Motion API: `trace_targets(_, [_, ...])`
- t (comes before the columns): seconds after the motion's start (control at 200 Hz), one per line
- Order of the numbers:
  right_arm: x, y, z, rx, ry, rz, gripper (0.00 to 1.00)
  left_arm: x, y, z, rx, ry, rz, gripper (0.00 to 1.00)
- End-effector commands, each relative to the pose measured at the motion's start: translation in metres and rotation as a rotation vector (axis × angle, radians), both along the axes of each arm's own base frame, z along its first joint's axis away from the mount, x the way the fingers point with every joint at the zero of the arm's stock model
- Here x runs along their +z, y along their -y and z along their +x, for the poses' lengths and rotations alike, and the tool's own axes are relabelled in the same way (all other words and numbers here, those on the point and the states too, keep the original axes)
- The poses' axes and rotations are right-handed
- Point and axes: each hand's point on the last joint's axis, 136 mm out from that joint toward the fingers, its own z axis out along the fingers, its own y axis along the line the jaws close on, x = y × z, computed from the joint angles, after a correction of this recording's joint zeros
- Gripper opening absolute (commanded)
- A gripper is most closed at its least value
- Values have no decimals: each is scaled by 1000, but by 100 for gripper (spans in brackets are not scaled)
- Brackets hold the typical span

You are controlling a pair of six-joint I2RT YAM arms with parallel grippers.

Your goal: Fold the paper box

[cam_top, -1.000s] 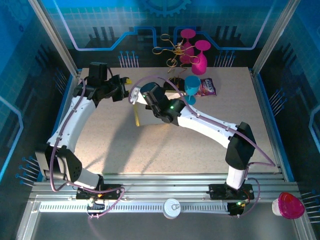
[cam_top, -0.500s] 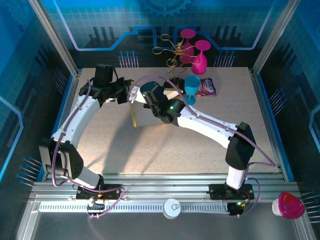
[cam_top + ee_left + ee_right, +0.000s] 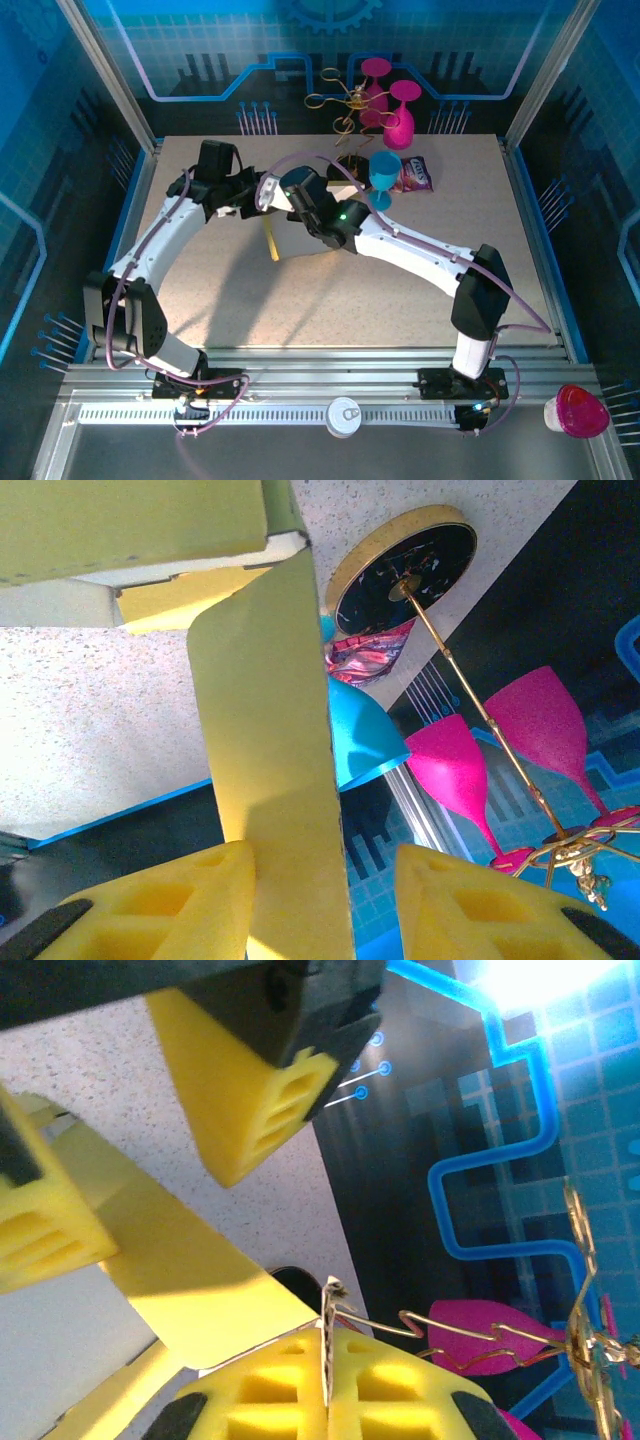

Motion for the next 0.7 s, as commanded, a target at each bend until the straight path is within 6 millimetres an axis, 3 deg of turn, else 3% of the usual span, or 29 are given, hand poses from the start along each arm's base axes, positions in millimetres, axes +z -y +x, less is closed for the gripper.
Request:
trace_targets(0.0, [18,-12,-20,57,17,71,0,-8,8,-1,-22,-23,-35,42])
trace_targets(0.695, [15,-15,-35,108,24,61,0,-38,16,-11,-121,-55,-31,43])
